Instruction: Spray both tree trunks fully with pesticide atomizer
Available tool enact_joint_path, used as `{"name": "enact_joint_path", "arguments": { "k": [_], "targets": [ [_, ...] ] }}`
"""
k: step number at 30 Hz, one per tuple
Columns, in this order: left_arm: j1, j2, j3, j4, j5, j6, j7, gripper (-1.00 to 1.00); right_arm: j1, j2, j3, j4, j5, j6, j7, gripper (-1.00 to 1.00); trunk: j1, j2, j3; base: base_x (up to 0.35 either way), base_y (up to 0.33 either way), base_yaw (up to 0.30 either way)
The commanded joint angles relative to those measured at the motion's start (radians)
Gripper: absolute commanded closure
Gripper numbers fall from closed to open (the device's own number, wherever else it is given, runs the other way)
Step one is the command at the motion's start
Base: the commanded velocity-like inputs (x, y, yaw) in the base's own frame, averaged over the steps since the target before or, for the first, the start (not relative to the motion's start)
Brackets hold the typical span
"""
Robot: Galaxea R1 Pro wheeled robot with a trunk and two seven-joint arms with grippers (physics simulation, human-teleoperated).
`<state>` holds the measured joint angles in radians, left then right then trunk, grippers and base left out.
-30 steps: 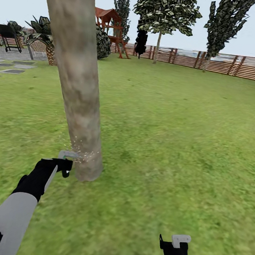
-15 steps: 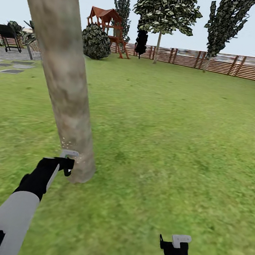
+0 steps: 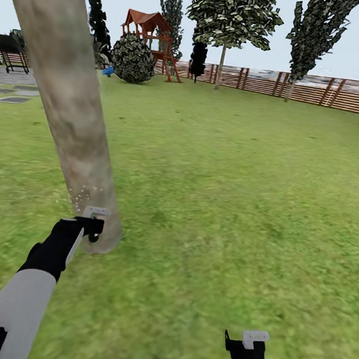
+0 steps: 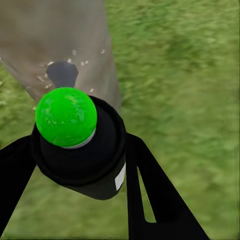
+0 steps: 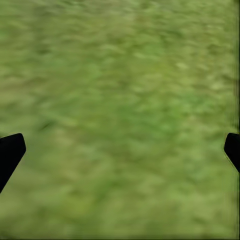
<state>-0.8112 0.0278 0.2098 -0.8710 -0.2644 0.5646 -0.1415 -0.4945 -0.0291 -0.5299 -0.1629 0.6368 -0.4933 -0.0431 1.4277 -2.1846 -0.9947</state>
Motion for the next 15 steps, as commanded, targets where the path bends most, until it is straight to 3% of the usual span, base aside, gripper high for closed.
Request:
{"name": "enact_joint_path", "arguments": {
  "k": [1, 7, 10, 15],
  "targets": [
    [0.001, 0.0, 0.001, -0.001, -0.009, 0.004, 0.011, 1.0, -0.001, 0.001, -0.005, 0.002, 0.01, -0.004, -0.004, -1.0, 0.0, 0.0, -0.001, -0.004, -0.274, 0.0],
    [0.003, 0.014, 0.005, 0.011, -0.006, 0.01, 0.028, 1.0, -0.001, 0.002, -0.005, 0.002, 0.01, -0.004, -0.004, -1.0, 0.0, 0.0, -0.001, -0.001, -0.274, 0.033],
    [0.006, 0.019, 0.009, 0.011, -0.007, 0.062, 0.028, 1.0, -0.001, 0.003, -0.005, 0.002, 0.01, -0.004, -0.004, -1.0, 0.0, 0.0, -0.001, 0.0, -0.274, 0.235],
    [0.008, 0.06, 0.013, 0.012, -0.007, 0.1, 0.029, 1.0, -0.001, 0.003, -0.005, 0.002, 0.01, -0.004, -0.004, -1.0, 0.0, 0.0, -0.001, 0.0, -0.274, 0.274]
  ]
}}
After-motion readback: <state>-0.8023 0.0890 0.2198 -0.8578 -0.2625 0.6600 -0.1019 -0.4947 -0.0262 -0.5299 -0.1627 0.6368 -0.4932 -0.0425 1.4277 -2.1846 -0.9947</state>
